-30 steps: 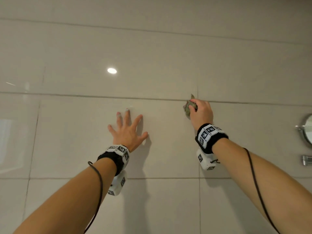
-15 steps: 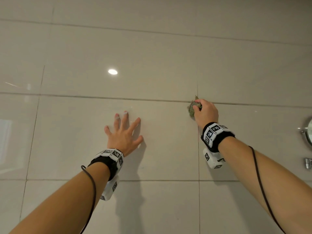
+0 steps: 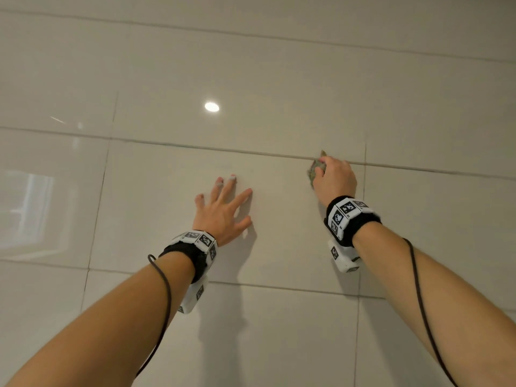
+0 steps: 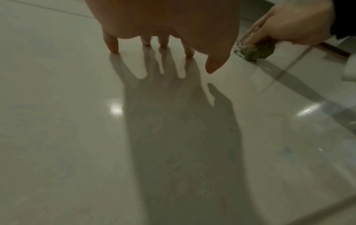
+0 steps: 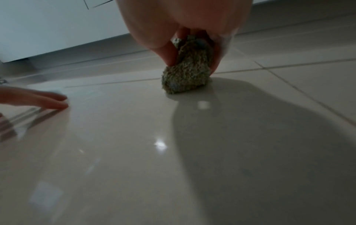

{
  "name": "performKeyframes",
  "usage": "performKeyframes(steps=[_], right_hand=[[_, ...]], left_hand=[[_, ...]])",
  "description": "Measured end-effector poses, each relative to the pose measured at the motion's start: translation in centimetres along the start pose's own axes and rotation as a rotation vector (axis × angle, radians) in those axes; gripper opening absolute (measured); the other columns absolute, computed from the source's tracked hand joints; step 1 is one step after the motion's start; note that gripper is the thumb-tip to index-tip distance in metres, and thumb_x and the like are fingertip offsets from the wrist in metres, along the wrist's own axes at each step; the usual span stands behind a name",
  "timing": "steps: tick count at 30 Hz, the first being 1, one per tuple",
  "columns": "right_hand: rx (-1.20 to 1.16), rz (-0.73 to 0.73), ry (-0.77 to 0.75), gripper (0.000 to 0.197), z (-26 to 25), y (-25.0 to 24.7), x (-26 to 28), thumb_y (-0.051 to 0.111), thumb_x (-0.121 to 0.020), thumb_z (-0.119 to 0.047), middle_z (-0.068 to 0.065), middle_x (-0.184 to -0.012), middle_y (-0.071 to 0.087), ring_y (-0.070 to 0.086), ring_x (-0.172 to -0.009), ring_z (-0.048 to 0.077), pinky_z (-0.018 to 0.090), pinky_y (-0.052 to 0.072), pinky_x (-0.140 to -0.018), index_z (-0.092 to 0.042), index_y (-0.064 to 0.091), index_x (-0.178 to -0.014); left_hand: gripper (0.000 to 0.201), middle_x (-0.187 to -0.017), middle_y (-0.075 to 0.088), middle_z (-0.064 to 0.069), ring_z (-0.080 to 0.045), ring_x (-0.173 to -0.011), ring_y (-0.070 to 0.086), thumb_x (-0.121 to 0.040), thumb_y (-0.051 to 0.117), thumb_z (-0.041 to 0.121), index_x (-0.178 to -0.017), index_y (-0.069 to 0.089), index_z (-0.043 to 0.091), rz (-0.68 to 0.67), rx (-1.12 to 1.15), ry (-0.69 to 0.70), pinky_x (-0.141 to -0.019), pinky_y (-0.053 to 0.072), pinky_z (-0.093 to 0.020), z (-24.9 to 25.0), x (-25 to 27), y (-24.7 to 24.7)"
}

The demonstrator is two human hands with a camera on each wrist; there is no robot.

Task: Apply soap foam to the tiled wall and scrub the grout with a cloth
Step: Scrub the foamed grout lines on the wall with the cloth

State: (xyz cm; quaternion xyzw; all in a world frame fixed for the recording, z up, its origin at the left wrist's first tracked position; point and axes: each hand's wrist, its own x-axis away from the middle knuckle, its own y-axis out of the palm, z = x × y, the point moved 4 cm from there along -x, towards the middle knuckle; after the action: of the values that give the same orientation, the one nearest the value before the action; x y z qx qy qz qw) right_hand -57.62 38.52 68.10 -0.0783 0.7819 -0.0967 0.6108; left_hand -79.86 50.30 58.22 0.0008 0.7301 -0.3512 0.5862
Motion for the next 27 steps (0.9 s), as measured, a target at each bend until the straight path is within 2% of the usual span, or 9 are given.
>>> performKeyframes(steps=[6, 17, 27], right_hand=[[-0.034, -0.053, -0.076, 0.031, -5.0, 2.1, 0.6, 0.048, -0.097, -0.018, 0.011, -0.121, 0.064, 0.051, -0.118, 0.029, 0.038, 0.044, -0.093, -0.012, 0.061, -0.123], [-0.069, -0.118, -0.175, 0.028, -14.2, 5.5, 1.8, 0.052, -0.096, -0.021, 0.011, -0.12, 0.061, 0.053, -0.115, 0.027, 0.035, 0.043, -0.093, -0.015, 0.062, -0.122], [-0.096, -0.169, -0.29, 0.028, -23.0, 8.7, 2.9, 0.051, -0.097, -0.019, 0.009, -0.117, 0.06, 0.055, -0.109, 0.026, 0.036, 0.046, -0.089, -0.013, 0.062, -0.122]], left_hand=[[0.07, -0.166, -0.006, -0.006, -0.036, -0.152, -0.006, -0.09, 0.045, 0.065, -0.151, 0.016, 0.049, -0.019, -0.013, -0.056, -0.11, 0.02, -0.066, -4.5, 2.1, -0.3], [0.075, -0.166, -0.013, -0.006, -0.034, -0.152, -0.005, -0.089, 0.045, 0.066, -0.153, 0.009, 0.049, -0.011, 0.042, -0.203, -0.109, 0.022, -0.069, -12.8, 3.9, -2.8], [0.077, -0.164, -0.019, -0.005, -0.035, -0.152, -0.009, -0.09, 0.042, 0.068, -0.153, 0.002, 0.05, -0.104, 0.048, -0.314, -0.113, 0.019, -0.068, -19.7, 6.4, -1.8]])
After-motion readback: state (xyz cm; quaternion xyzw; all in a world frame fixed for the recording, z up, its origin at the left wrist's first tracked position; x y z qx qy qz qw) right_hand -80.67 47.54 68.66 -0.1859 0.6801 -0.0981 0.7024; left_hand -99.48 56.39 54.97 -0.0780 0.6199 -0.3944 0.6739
